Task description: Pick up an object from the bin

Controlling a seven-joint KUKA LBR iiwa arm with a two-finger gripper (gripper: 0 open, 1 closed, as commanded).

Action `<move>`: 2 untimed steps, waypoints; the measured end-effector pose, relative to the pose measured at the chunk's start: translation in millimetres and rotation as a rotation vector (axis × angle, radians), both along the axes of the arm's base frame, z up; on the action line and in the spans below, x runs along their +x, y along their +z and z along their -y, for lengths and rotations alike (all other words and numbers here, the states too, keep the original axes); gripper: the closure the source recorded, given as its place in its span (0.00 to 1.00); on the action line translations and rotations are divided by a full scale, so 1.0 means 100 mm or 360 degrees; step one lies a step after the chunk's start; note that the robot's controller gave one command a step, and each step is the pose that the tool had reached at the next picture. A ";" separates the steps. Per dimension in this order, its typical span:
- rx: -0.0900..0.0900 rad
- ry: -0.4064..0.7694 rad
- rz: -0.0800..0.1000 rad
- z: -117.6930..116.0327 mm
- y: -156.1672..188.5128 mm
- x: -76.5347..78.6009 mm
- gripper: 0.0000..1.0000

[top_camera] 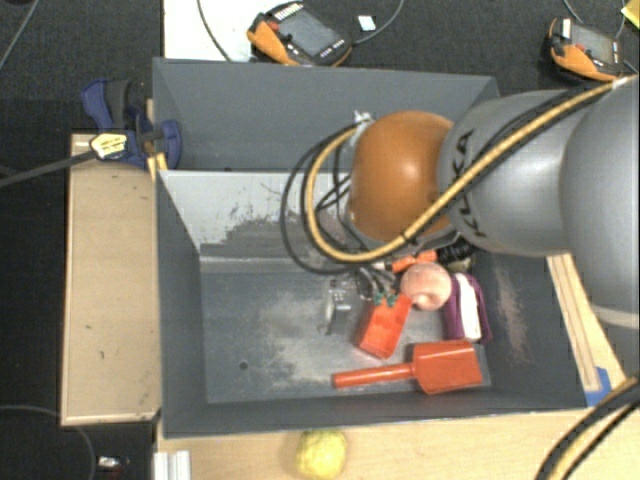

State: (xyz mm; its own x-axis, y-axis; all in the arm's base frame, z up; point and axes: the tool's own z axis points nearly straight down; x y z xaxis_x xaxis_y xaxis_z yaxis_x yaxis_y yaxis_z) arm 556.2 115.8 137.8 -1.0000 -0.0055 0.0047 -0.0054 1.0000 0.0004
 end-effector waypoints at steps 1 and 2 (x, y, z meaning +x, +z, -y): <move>0.0001 -0.0009 0.0011 0.01 0.05 0.02 0.00; -0.0004 0.0186 0.0008 0.93 -0.01 -0.09 0.00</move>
Offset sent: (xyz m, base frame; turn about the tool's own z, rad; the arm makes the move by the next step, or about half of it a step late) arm -0.0091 -0.0892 -0.0018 -0.1224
